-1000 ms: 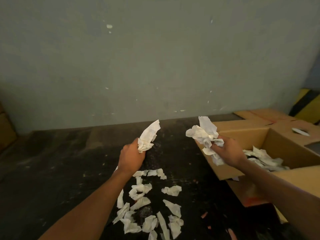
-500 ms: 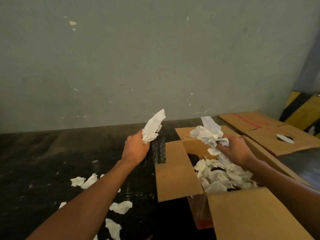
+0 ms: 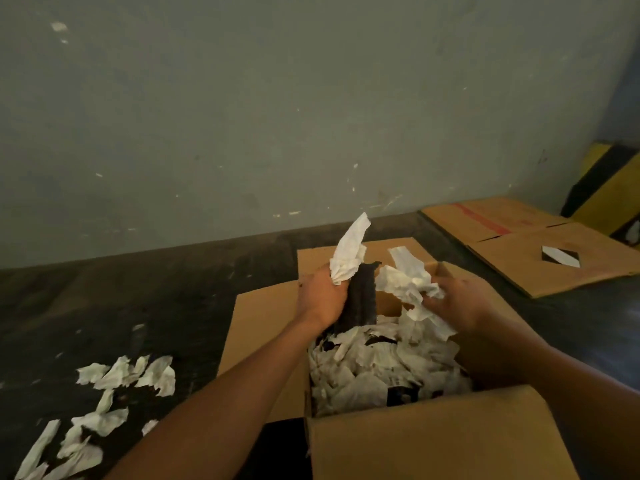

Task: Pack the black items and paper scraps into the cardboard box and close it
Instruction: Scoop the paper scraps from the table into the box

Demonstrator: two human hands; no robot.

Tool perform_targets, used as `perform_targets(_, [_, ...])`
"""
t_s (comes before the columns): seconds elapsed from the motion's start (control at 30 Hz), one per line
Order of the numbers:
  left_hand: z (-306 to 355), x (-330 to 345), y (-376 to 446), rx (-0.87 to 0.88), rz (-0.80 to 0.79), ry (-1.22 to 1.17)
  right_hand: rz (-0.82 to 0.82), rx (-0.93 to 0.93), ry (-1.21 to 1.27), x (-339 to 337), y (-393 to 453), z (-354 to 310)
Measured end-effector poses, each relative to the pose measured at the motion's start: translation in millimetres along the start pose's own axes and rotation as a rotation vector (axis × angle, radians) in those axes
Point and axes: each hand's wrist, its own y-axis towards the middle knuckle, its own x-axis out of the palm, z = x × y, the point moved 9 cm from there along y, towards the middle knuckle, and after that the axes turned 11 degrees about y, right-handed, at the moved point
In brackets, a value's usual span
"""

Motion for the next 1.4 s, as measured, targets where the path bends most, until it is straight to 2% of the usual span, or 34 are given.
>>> perform_targets(0.1, [-11.7, 45.6, -4.7, -0.077, -0.149, 0.007, -0.131, 0.036, 0.093, 20.6, 12.4, 22.5])
perform_targets(0.23, [-13.1, 97.4, -25.4, -0.050, -0.570, 0.023, -0.320, 0.017, 0.094, 41.0, 20.6, 34.9])
perform_targets(0.33, [-24.6, 121.2, -38.1, 0.047, -0.825, 0.212, -0.494, 0.097, 0.158, 44.2, 17.7, 35.4])
perform_targets(0.4, [-39.4, 130.8, -40.3, 0.031, -0.924, 0.325, -0.572, 0.155, 0.234, 44.3, 17.7, 36.6])
perform_targets(0.5, [-47.5, 135.1, -37.4, -0.010, -0.913, 0.466, -0.486, 0.158, 0.371, 39.7, 26.2, 31.8])
perform_targets(0.57, [-41.1, 137.8, -41.4, 0.009, -0.887, 0.504, -0.441, 0.149, 0.347, 53.6, 32.1, 34.6])
perform_targets(0.7, [-44.2, 163.3, -64.0, 0.053, -0.961, 0.591, -0.581, 0.070, -0.055, 119.6, 36.1, 53.2])
perform_targets(0.83, [-68.8, 183.4, -70.0, -0.020, -0.994, 0.671, -0.660, 0.107, -0.174, 171.7, 38.7, 74.4])
perform_targets(0.93, [-80.6, 191.4, -71.2, -0.047, -0.993, 0.694, -0.722, 0.051, -0.289, 194.9, 28.3, 73.7])
perform_targets(1.2, [-93.1, 209.5, -74.3, -0.077, -0.982, 0.708, -0.771, -0.004, -0.327, 211.8, 22.1, 73.0])
perform_targets(1.4, [-96.8, 212.2, -78.9, -0.077, -0.990, 0.736, -0.736, -0.015, -0.344, 213.8, 19.9, 70.6])
